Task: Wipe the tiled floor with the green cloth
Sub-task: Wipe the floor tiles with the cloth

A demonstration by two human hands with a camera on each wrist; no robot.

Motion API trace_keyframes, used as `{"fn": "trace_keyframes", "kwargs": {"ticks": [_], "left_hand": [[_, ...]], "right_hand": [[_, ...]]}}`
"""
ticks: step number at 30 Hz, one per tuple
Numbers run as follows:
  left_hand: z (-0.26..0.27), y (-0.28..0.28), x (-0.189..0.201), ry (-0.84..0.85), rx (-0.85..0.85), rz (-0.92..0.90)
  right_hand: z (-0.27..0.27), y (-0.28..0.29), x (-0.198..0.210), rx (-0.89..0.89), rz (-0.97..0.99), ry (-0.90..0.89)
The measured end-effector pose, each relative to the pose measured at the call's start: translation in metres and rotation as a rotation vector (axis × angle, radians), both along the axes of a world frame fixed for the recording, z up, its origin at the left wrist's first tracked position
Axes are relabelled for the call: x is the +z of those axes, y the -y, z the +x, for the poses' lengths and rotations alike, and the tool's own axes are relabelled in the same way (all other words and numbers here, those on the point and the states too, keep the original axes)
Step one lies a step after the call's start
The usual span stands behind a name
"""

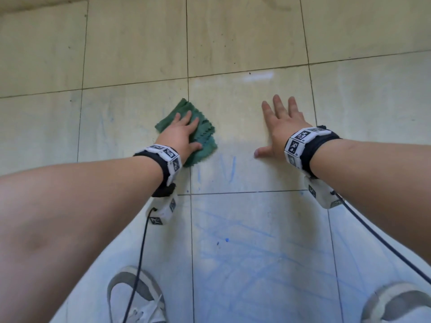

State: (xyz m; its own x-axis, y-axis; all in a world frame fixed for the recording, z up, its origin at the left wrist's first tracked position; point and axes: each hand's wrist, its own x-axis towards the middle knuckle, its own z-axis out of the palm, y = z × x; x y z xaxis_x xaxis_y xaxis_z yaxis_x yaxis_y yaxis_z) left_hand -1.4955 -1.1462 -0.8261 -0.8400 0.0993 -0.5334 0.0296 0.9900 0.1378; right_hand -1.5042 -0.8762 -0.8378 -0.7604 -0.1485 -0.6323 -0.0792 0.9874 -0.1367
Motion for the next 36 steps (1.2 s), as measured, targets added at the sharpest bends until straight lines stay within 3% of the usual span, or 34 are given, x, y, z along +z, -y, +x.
{"fn": "trace_keyframes", "kwargs": {"ticks": [3,9,12,15,20,23,28,32,36], "left_hand": [[0.002,-0.008,0.001,0.022,-0.025,-0.029],[0.039,-0.084,0.000,0.136,-0.241,0.029],[0.051,-0.102,-0.005,0.174,-0.262,0.063],[0.050,-0.082,-0.005,0.127,-0.198,0.087],[0.045,0.001,-0.004,0.036,0.112,0.034],[0.048,0.020,-0.005,0.038,0.180,0.002],[0.061,-0.014,-0.004,0.082,0.013,-0.003],[0.074,-0.080,-0.005,0.152,-0.218,0.009],[0.083,-0.119,-0.014,0.138,-0.255,0.024]], "right_hand": [[0.000,0.000,0.001,0.016,0.009,-0.001],[-0.001,-0.001,0.003,0.030,0.000,-0.007],[-0.001,-0.001,0.003,0.032,-0.012,-0.006],[0.000,-0.001,0.005,0.021,-0.002,0.002],[0.001,-0.001,0.002,-0.003,-0.008,0.000],[0.002,-0.002,-0.001,0.010,-0.006,-0.009],[0.001,-0.001,-0.001,0.022,0.010,-0.017],[0.001,-0.001,-0.003,0.037,0.023,-0.024],[0.003,-0.006,-0.005,0.069,0.050,-0.052]]}}
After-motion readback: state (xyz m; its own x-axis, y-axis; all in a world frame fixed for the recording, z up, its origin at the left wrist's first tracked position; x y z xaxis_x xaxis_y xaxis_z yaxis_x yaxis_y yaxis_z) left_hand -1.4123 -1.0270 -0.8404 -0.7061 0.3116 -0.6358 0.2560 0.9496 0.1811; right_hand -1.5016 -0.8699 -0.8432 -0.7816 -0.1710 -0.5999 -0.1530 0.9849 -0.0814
